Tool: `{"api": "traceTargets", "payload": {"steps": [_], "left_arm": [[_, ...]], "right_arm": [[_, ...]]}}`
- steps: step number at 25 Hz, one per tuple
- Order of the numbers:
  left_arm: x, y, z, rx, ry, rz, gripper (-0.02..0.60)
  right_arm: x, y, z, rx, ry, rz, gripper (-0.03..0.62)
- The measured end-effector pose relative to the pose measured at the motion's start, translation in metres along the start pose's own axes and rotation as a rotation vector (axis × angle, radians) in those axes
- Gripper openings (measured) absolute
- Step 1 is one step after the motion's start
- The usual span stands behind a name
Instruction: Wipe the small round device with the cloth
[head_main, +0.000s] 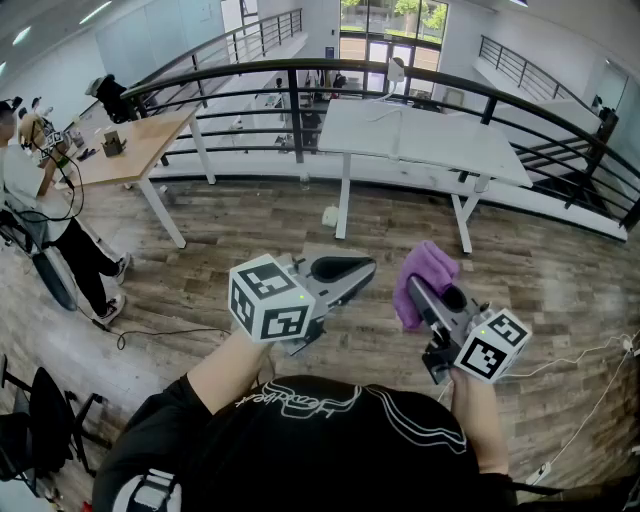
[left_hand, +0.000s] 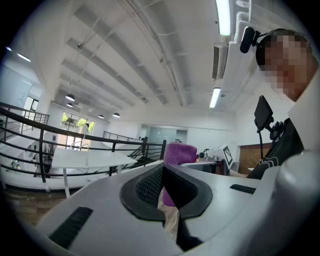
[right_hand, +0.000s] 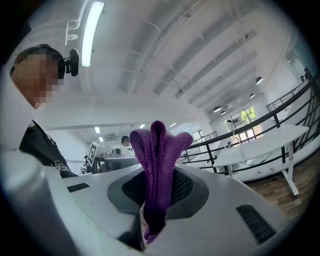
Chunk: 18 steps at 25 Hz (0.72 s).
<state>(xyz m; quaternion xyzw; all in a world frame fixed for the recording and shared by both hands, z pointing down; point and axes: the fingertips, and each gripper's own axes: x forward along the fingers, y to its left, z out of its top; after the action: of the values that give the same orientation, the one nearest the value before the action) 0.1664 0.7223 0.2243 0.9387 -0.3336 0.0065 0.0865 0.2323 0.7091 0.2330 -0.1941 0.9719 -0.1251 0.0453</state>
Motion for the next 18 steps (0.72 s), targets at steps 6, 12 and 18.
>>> {"api": "traceTargets", "payload": {"steps": [6, 12, 18], "left_arm": [[0.014, -0.021, -0.003, 0.016, -0.005, -0.009, 0.008], [0.026, -0.033, -0.011, 0.023, 0.011, -0.013, 0.008], [0.029, -0.010, -0.024, -0.016, 0.014, 0.016, 0.008]], "right_arm": [[-0.025, 0.002, -0.001, -0.035, 0.002, -0.003, 0.061], [-0.042, -0.003, -0.002, -0.044, -0.009, -0.010, 0.061], [-0.032, -0.019, -0.015, -0.011, -0.009, 0.015, 0.061]]}}
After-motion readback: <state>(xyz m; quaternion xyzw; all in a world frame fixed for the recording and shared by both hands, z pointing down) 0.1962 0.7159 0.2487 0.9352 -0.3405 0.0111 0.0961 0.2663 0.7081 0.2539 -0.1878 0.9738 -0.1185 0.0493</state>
